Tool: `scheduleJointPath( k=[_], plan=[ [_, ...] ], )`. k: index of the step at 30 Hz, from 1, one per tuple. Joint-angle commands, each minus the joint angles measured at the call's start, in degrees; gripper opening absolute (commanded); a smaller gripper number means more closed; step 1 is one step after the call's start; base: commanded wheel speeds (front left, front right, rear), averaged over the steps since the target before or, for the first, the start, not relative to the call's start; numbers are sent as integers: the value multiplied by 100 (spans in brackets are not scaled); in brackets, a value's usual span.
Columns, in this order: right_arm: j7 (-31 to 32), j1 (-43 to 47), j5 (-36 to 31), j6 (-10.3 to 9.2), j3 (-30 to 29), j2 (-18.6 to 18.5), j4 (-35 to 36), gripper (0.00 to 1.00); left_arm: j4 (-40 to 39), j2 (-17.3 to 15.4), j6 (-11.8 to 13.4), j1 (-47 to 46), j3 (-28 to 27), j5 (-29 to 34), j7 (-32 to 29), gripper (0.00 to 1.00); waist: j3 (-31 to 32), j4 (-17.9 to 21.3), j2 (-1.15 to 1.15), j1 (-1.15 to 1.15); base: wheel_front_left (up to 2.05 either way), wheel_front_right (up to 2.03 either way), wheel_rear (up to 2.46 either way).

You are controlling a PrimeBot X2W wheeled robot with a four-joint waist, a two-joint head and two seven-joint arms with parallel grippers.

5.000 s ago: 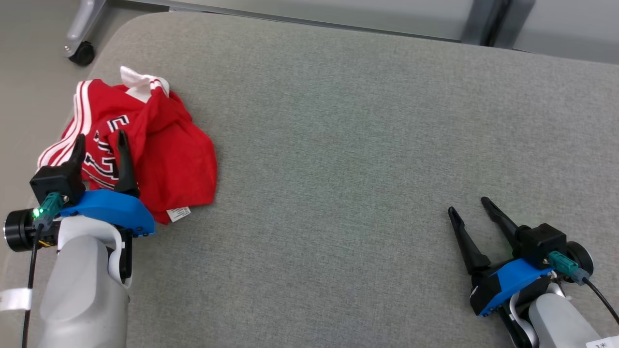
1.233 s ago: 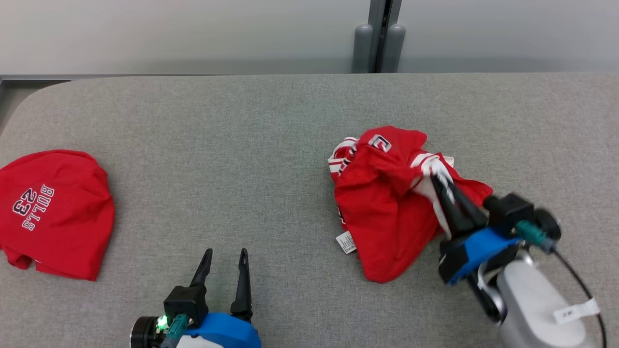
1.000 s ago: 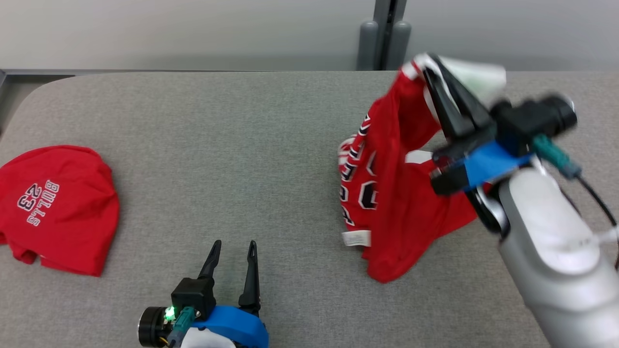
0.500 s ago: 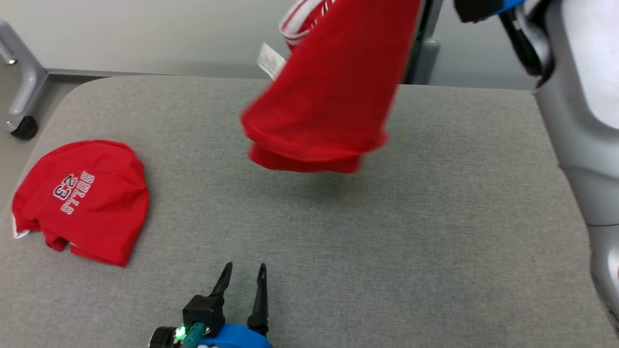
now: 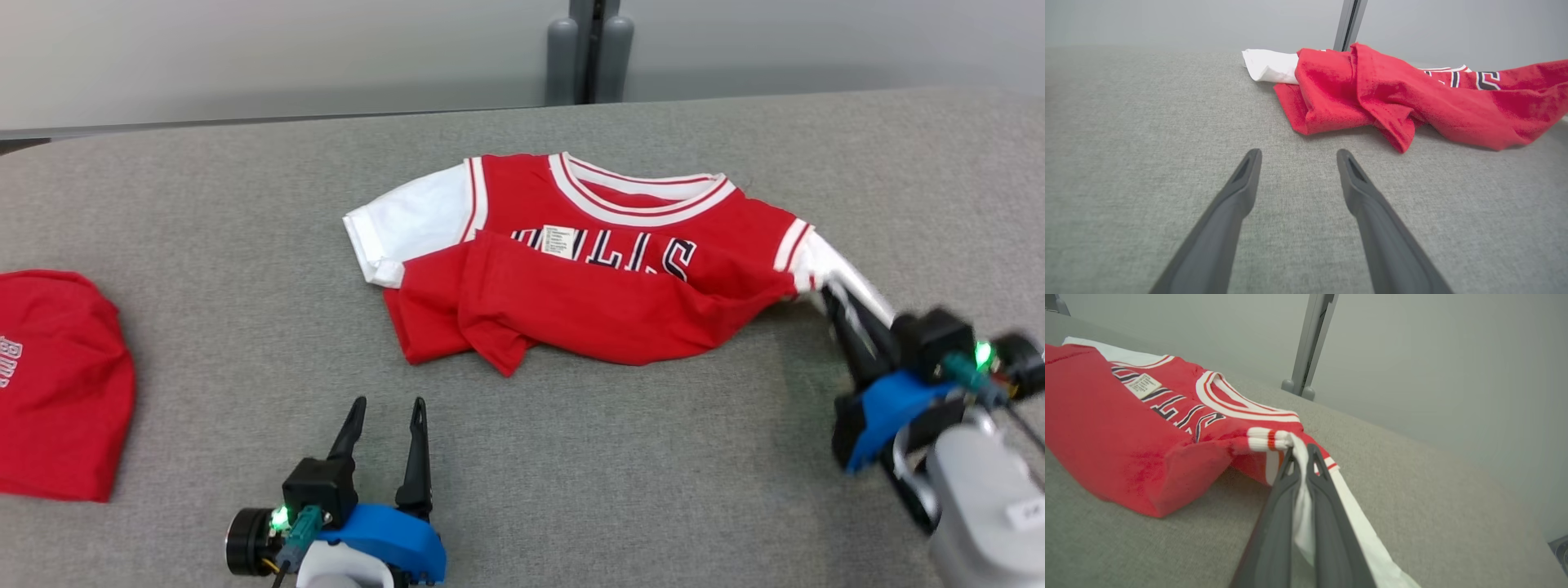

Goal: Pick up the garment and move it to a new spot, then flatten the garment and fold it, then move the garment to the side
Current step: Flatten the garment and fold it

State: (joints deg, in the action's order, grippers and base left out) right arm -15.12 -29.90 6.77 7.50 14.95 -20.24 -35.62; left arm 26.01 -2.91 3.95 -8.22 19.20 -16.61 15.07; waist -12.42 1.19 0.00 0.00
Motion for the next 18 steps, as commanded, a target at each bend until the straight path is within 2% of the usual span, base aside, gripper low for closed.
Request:
scheduleJointPath(
  k=[1, 6, 12, 18],
  plan=[
    [-5, 245, 91, -2, -85, 116, -11, 100, -44, -1, -15, -130, -34, 28, 15, 100, -23, 53, 0, 0, 0, 0, 0],
    [-4, 912, 119, -2, -231, 453, 54, 100, -196, -2, -50, -292, -93, 52, 15, 100, -53, 220, 0, 0, 0, 0, 0],
    [-4, 1132, 79, -1, -329, 709, 228, 100, -387, -1, -66, -691, -37, -140, 15, 100, -49, 293, 0, 0, 0, 0, 0],
    [-4, 1036, 47, -2, -222, 826, 289, 100, 184, -4, -301, -1454, 278, -513, 15, 100, -131, 379, 0, 0, 0, 0, 0]
  ],
)
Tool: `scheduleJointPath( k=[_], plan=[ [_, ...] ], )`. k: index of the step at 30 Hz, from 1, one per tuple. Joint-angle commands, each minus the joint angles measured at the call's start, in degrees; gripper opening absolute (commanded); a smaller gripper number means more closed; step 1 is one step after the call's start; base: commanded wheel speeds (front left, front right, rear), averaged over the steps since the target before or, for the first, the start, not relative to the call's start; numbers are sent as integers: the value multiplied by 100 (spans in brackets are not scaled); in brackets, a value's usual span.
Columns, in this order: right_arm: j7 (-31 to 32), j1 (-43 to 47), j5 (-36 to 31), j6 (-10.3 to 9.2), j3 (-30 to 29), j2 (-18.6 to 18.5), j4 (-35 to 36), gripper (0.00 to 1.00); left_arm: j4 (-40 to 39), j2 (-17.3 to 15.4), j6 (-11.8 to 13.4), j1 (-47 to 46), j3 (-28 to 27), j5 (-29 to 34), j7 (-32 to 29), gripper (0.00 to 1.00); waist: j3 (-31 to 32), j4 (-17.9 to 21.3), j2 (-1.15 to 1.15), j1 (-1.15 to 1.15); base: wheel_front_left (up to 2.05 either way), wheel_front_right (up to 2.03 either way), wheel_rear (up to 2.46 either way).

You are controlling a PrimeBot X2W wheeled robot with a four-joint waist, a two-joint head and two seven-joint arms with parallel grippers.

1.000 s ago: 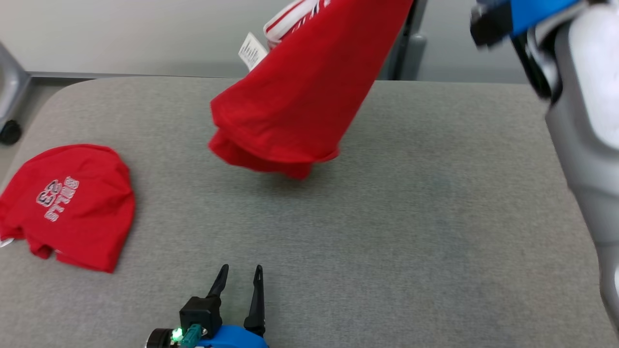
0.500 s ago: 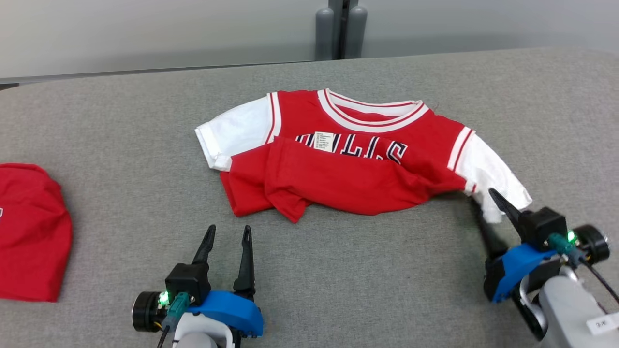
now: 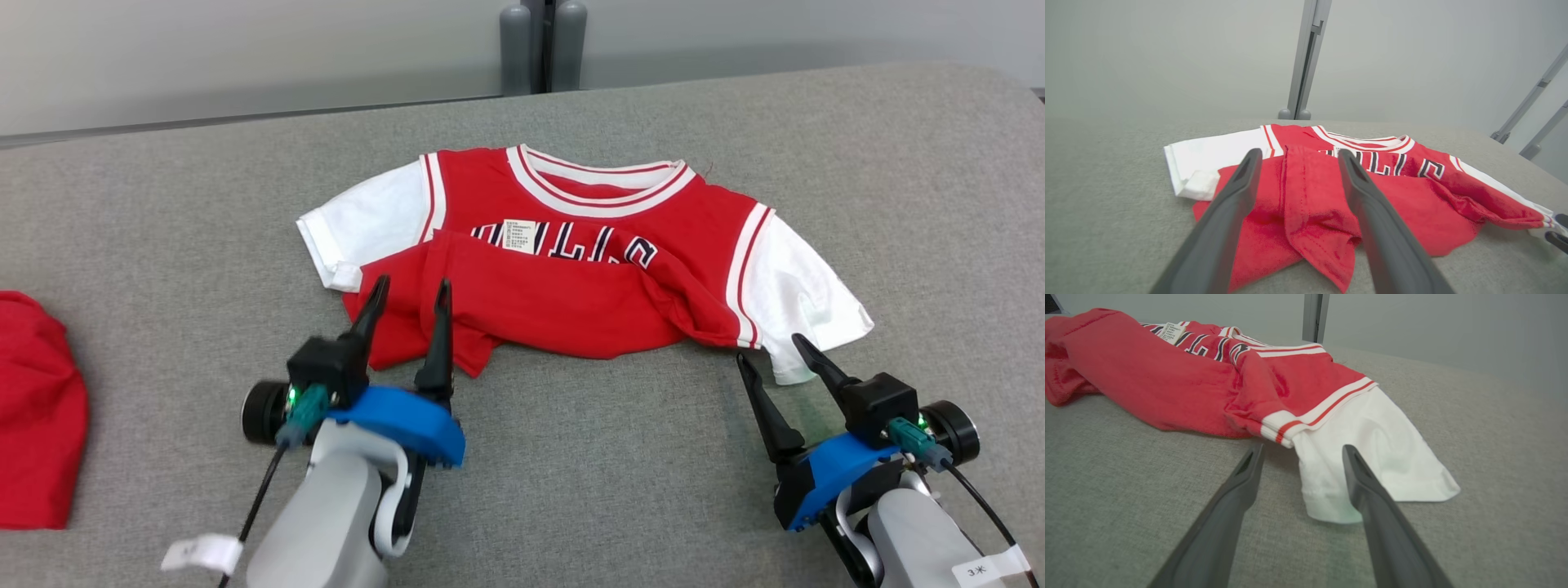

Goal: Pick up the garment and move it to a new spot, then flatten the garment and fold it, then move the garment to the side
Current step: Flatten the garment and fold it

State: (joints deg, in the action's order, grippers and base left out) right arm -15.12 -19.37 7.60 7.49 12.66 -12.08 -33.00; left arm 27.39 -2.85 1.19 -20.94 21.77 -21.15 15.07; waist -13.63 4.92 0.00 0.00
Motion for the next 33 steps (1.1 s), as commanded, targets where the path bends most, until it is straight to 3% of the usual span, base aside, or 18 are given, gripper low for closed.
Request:
scheduleJointPath(
  k=[1, 5, 12, 22, 24, 25, 30, 33],
  plan=[
    [-4, -48, -32, 0, 29, 21, 35, 100, 244, -9, -77, -332, 87, -101, 14, 100, -33, 20, 0, 0, 0, 0, 0],
    [-4, -181, -5, 0, 119, 49, 73, 100, 996, -5, -180, -1006, 297, -357, 14, 100, -151, 112, 0, 0, 0, 0, 0],
    [-4, -285, 67, 0, 286, 92, 128, 100, 2406, -9, -95, -1927, 609, -803, -15, 100, -339, 306, 0, 0, 0, 0, 0],
    [-4, -280, 123, 0, 306, 83, 89, 100, 3039, -7, -267, -2343, 1292, -1312, -28, 100, -394, 382, 0, 0, 0, 0, 0],
    [-4, -276, 126, 0, 313, 85, 81, 100, 3002, -7, -305, -2361, 1410, -1376, -11, 24, -390, 370, 0, 0, 0, 0, 0],
    [-4, -279, 128, 0, 325, 92, 79, 100, 2965, -9, -301, -2389, 1461, -1402, -1, 0, -388, 361, 0, 0, 0, 0, 0],
    [-4, -270, 141, 0, 359, 108, 39, 100, 2477, -7, -185, -2398, 1534, -1244, 14, 0, -345, 289, 0, 0, 0, 0, 0],
    [-4, -199, 162, 0, 302, 99, 5, 100, 1991, -13, -264, -2209, 1444, -971, 16, 0, -247, 171, 0, 0, 0, 0, 0]
  ],
)
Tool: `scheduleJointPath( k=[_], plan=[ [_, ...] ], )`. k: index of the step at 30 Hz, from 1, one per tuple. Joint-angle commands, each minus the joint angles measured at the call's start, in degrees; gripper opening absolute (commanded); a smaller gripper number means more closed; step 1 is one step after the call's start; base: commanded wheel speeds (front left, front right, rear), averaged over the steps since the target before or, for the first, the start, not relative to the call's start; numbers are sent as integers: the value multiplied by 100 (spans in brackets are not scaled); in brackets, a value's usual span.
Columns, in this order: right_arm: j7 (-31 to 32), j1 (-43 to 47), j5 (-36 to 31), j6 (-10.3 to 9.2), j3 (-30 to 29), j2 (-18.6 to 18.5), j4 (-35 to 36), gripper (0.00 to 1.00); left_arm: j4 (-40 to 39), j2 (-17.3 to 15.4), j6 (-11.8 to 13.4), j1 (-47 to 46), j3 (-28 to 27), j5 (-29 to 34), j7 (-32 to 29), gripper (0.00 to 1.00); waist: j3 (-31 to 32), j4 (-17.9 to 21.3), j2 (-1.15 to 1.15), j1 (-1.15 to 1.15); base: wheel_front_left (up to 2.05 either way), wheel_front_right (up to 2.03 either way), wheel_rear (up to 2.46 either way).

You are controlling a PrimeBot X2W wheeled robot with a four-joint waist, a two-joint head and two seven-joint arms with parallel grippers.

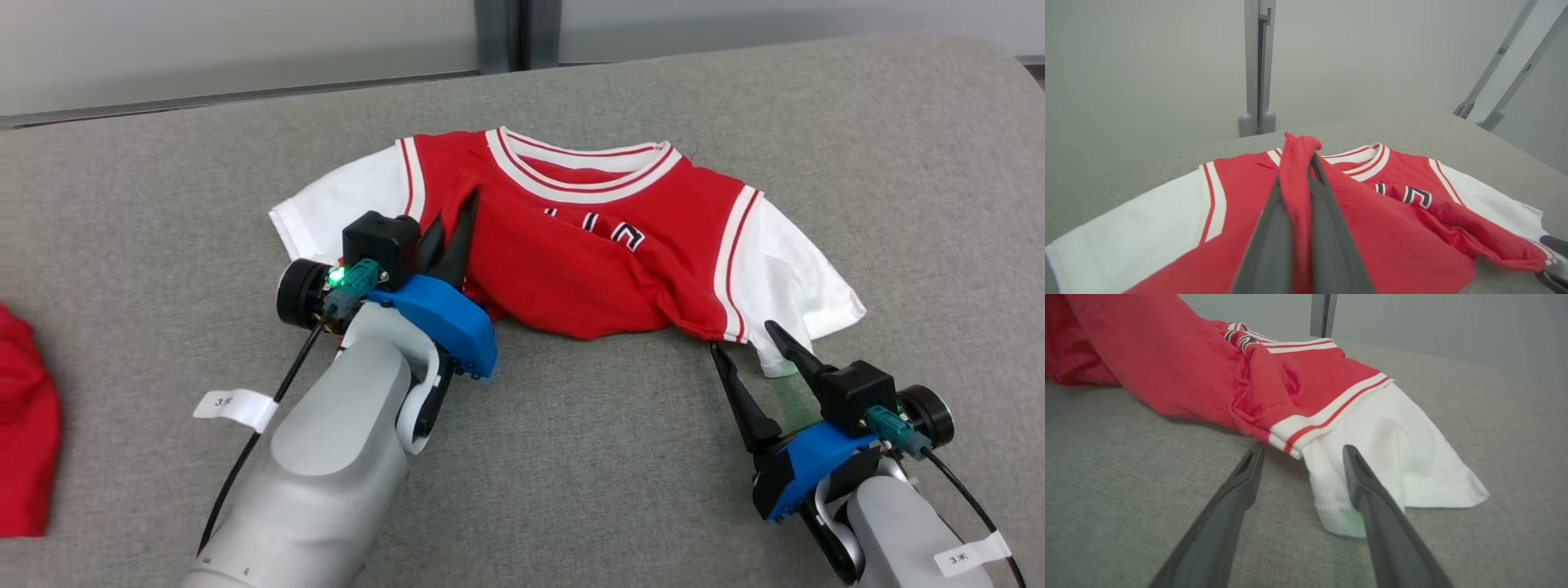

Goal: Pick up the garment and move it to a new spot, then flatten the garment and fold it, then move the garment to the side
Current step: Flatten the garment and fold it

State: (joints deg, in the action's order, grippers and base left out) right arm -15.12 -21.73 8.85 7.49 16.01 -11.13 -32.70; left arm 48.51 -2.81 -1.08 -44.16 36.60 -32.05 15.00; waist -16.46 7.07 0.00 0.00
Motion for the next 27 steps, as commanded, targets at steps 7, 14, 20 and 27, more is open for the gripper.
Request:
scheduleJointPath(
  k=[7, 14, 20, 27],
  plan=[
    [-4, 258, 5, 0, -169, 45, -77, 100, -1305, -267, -1, 691, -332, 1297, 21, 0, 462, -508, 0, 0, 0, 0, 0],
    [-4, 382, -29, 0, -115, 222, -121, 100, -2383, -912, -256, 1271, -448, 2353, 20, 0, 777, -740, 0, 0, 0, 0, 0],
    [-4, 434, 66, 0, -151, 322, -170, 100, -2377, -1098, -401, 1958, -466, 2440, 21, 12, 834, -743, 0, 0, 0, 0, 0],
    [-4, 455, 61, 0, -151, 358, -194, 100, -2093, -709, -227, 3103, -1095, 2074, 21, 100, 943, -708, 0, 0, 0, 0, 0]
  ],
)
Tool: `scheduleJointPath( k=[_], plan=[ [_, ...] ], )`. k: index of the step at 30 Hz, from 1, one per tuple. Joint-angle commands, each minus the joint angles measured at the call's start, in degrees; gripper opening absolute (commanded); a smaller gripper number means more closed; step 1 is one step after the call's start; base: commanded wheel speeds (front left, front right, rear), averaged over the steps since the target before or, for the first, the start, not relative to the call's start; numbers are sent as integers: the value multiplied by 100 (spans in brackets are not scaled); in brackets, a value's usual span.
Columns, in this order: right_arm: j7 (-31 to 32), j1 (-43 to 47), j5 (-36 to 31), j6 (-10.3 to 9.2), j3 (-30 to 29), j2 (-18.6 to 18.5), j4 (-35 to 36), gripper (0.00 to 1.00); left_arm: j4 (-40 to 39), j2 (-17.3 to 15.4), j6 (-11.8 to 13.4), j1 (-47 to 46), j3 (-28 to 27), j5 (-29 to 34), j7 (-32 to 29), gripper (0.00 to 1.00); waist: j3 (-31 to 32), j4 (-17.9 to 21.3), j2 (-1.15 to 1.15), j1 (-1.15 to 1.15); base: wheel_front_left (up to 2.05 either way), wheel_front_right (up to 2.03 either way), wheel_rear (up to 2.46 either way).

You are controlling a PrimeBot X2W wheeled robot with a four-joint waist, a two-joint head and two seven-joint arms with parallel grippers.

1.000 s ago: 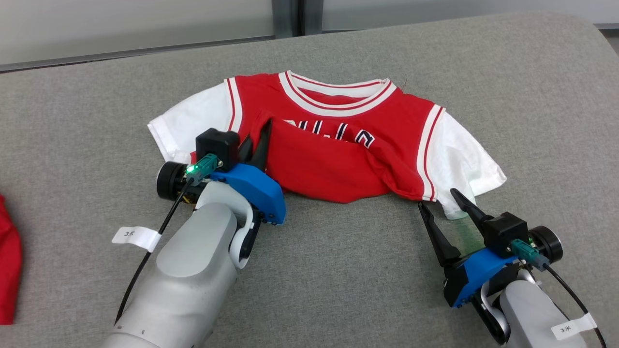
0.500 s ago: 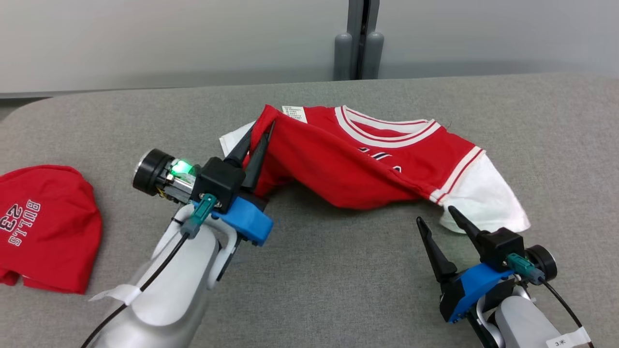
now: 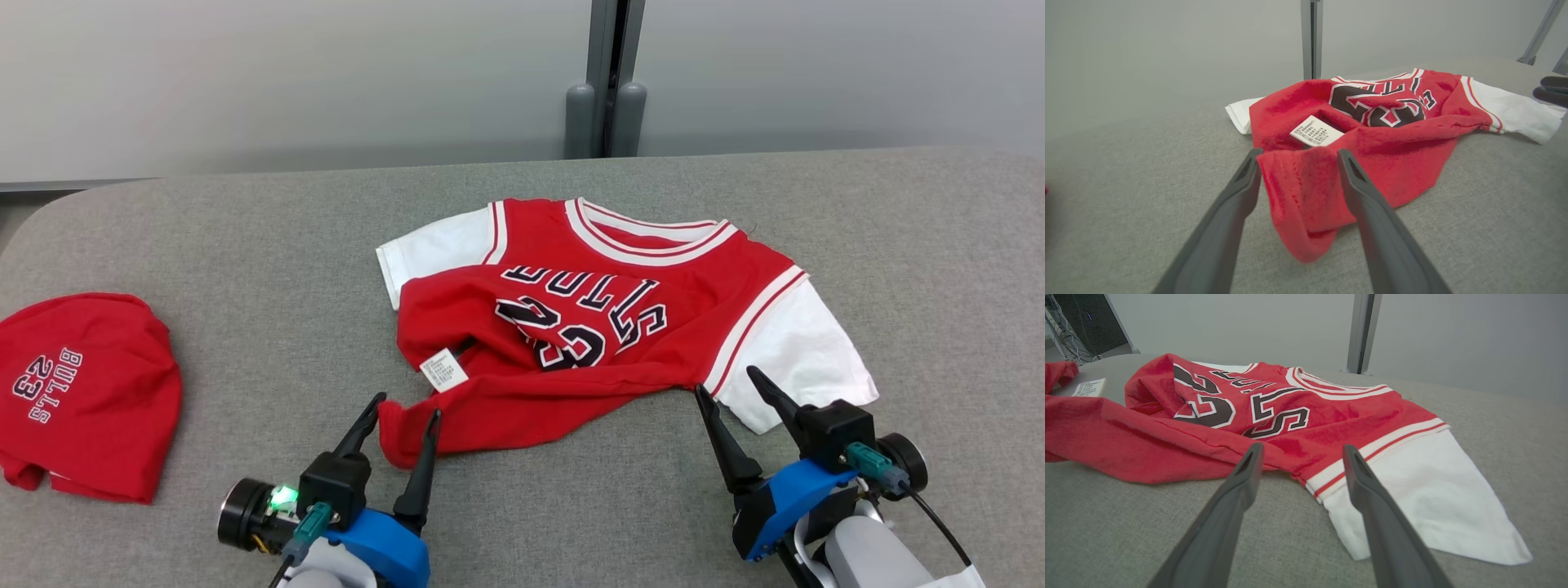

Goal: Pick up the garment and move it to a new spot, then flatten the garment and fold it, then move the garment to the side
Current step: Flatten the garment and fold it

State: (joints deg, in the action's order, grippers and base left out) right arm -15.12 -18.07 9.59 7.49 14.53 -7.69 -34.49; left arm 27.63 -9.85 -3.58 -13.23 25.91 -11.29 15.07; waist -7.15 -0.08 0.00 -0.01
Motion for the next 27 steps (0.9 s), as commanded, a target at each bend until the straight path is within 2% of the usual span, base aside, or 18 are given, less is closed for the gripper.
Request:
scheduleJointPath(
  k=[1, 5, 11, 13, 18, 27],
  plan=[
    [-4, 108, -21, 0, -2, 16, -20, 100, 16, 85, 65, 126, -154, -65, 14, 100, 36, 4, 0, 1, 0, 0, 0],
    [-4, 144, -43, 0, -7, 18, -36, 100, -125, 287, 229, 365, -738, -146, 14, 100, 114, -22, 0, 1, 0, 0, 0],
    [-4, 90, -51, 0, 42, 24, -41, 100, -505, 464, 375, 227, -1536, -39, 14, 100, 90, -1, 0, 1, 0, 0, 0],
    [-4, 37, -41, 0, 66, 20, -40, 100, -380, 503, 281, 82, -1615, 41, 14, 100, 59, 23, 0, 1, 0, 0, 0],
    [-4, 8, -4, 0, 116, -14, -50, 100, 510, 589, 48, -445, -1675, -93, 15, 100, -12, 120, 0, 1, 0, 0, 0],
    [-4, 67, 18, 0, 92, -52, -91, 100, 2050, 691, -279, -995, -1594, -1010, -29, 100, -33, 194, 0, 1, 0, 0, 0]
  ],
)
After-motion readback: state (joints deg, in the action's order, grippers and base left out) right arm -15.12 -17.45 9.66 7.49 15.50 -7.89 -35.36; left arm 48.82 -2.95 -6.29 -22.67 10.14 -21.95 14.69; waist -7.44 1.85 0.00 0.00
